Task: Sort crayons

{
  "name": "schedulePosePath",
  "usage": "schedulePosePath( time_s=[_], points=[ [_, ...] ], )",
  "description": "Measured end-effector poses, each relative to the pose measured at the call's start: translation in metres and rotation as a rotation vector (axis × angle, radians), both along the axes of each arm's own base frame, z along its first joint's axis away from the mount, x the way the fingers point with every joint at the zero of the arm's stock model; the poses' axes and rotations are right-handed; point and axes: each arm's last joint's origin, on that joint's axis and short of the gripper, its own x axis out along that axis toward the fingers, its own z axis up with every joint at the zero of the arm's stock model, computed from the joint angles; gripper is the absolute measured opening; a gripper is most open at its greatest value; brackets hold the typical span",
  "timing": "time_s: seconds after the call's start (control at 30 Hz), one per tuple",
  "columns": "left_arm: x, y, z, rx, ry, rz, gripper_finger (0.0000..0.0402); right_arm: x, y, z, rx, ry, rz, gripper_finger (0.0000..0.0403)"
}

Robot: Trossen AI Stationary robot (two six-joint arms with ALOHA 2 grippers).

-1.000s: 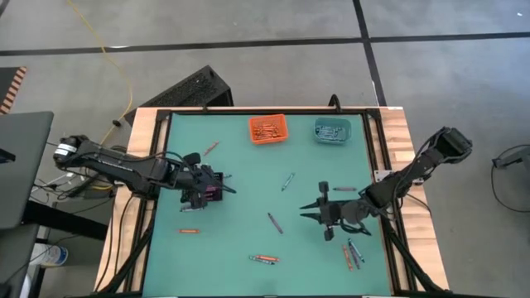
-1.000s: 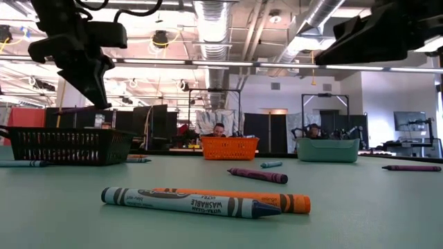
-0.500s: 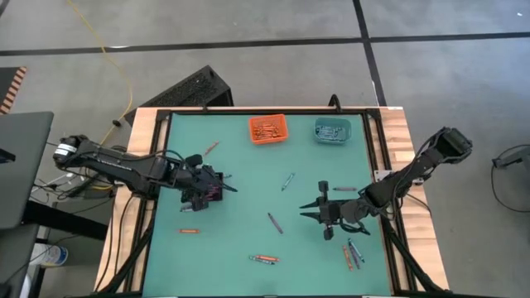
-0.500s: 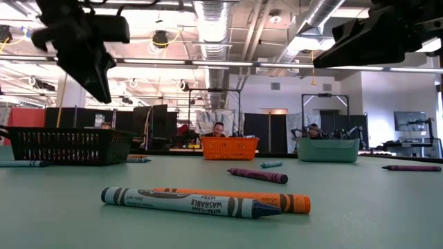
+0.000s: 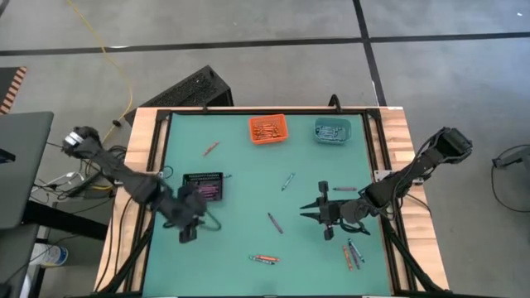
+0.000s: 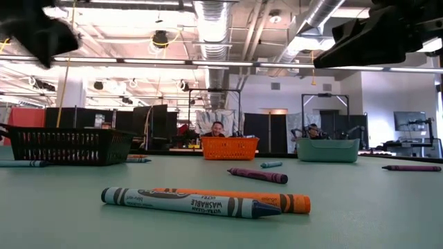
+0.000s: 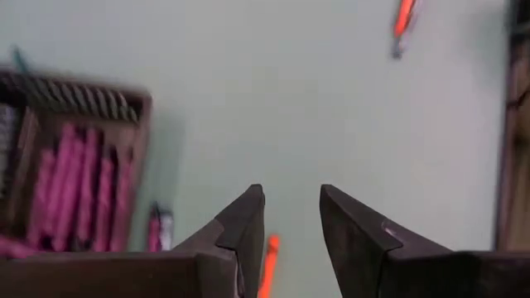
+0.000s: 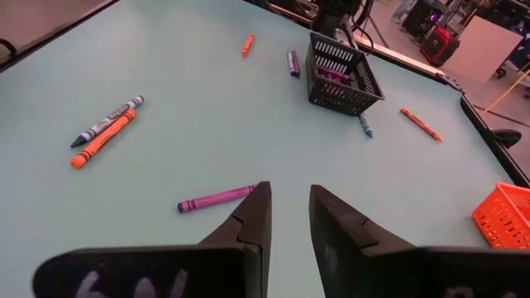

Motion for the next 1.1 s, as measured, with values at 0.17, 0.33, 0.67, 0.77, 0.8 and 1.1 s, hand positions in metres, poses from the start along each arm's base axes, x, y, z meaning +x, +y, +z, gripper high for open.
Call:
schedulePosePath(
  time_s=[0.17, 0.33, 0.67, 0.77, 0.8, 1.1],
  points=[
    [-0.018, -0.026, -0.035, 0.072, 0.086, 0.025, 0.0107, 0.000, 0.000, -0.001, 0.009, 0.008, 0.010, 0.0086],
    [-0.027, -0.037, -0.062, 0.194, 0.160, 0.018, 0.0107, 0.000, 0.000, 0.000, 0.013, 0.004, 0.010, 0.0086],
    [-0.019, -0.039, -0.103, 0.453, 0.328, -0.026, 0.0107, 0.001, 0.000, 0.001, 0.017, -0.005, 0.009, 0.0086],
    [-0.015, -0.037, -0.112, 0.485, 0.363, -0.013, 0.0107, 0.001, 0.000, 0.000, 0.016, -0.003, 0.009, 0.0086],
    [-0.014, -0.036, -0.114, 0.493, 0.374, -0.009, 0.0107, 0.000, 0.000, 0.000, 0.015, 0.000, 0.009, 0.0086],
    [-0.006, -0.027, -0.118, 0.512, 0.416, -0.010, 0.0107, 0.000, 0.000, 0.000, 0.013, 0.003, 0.009, 0.0086]
  ],
)
